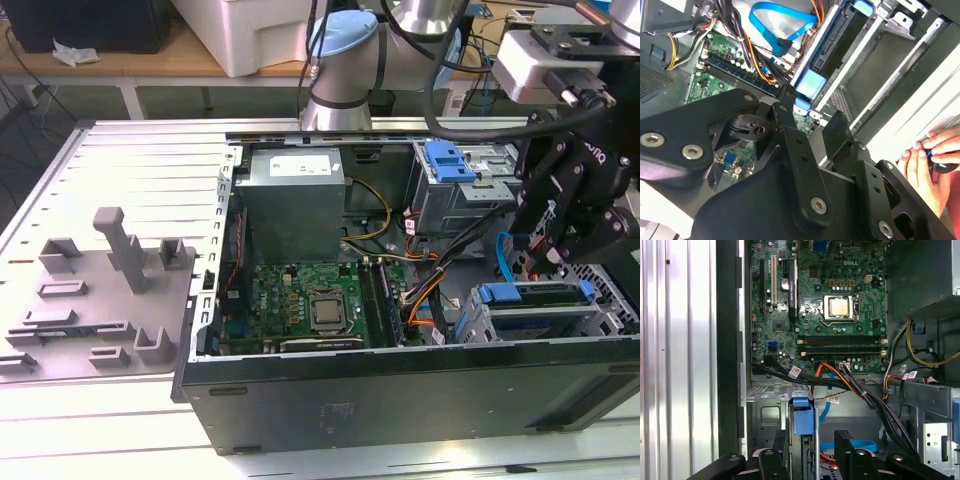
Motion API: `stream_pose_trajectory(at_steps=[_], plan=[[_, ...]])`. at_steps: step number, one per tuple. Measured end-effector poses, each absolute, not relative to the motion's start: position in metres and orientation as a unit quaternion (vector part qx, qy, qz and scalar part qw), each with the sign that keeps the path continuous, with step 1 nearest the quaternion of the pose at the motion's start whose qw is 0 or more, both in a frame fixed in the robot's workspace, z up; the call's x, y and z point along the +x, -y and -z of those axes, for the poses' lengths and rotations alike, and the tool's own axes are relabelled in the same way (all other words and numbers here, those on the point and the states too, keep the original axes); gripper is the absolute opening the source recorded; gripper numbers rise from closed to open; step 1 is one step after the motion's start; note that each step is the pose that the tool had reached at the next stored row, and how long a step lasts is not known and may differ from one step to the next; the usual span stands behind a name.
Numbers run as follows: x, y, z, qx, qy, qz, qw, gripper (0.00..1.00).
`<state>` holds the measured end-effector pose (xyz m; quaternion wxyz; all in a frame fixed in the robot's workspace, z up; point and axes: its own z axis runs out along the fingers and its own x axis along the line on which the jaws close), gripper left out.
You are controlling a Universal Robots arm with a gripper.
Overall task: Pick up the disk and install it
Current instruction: 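Insert the first disk wire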
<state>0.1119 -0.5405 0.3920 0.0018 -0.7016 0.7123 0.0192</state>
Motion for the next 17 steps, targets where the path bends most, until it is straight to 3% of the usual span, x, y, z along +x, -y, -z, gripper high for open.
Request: stream_pose_trajectory(at_steps=[5,8,16,17], plan=[[0.115,0.516,-0.39,-0.702,-0.713,-0.006,-0.011,0.51],[0.125,0.503,-0.388,-0.701,-0.712,0.004,-0.029,0.51],[0.142,0.478,-0.387,-0.701,-0.712,0.005,-0.034,0.49],[0.145,0.476,-0.387,-0.701,-0.712,0.005,-0.035,0.43]])
